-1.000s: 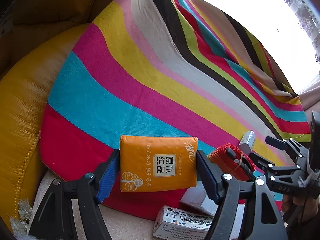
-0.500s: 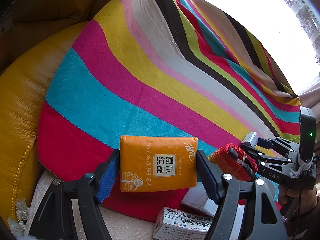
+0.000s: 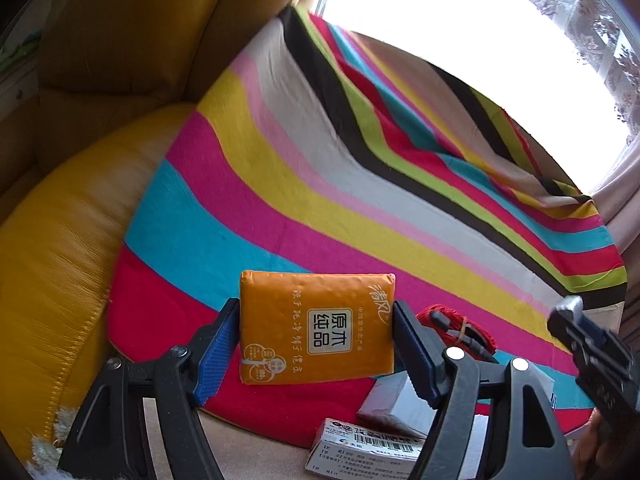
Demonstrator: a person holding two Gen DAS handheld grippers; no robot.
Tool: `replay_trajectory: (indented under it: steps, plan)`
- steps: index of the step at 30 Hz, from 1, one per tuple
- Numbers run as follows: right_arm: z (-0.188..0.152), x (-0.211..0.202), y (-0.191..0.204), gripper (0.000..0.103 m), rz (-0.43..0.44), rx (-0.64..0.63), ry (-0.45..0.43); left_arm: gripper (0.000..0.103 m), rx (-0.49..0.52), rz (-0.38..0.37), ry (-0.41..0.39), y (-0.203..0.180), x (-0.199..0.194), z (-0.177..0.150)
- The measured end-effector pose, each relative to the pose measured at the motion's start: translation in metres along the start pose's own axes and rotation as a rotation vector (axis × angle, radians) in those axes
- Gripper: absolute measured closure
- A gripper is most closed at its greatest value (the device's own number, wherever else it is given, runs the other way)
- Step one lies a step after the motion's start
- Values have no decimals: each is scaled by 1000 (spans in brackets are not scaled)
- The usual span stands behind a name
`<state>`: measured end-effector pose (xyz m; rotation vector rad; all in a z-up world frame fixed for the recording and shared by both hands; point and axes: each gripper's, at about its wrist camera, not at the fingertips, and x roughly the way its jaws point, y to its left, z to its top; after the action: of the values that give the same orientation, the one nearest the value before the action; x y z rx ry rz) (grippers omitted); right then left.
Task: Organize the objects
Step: 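Grasp the silver foil roll with the right gripper while the left grasps the orange tissue pack, then carry both items over the purple box and open both grippers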
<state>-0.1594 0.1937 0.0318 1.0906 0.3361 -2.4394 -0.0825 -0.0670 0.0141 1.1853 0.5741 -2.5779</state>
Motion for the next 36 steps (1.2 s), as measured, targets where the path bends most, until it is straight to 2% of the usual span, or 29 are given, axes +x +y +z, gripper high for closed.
replay_trajectory:
  steps: [5,11,18,21,26,36]
  plan:
    - [-21,-33,8,52,-51,68,-52,28,41,4,-96,-10,-31,-5]
    - [-58,-70,-10,52,-90,198,-67,28,43,-16,-115,-8,-55,-22]
    - [-95,-105,-18,52,-142,255,-73,28,74,-58,-126,-19,-76,-40]
    - [-109,-123,-21,52,-179,274,-89,28,93,-96,-109,-29,-84,-51]
    - [-137,-144,-32,52,-218,330,-68,28,144,-173,-39,-55,-89,-72]
    - [-186,-177,-65,52,-284,424,-35,28,342,-331,67,-140,-97,-115]
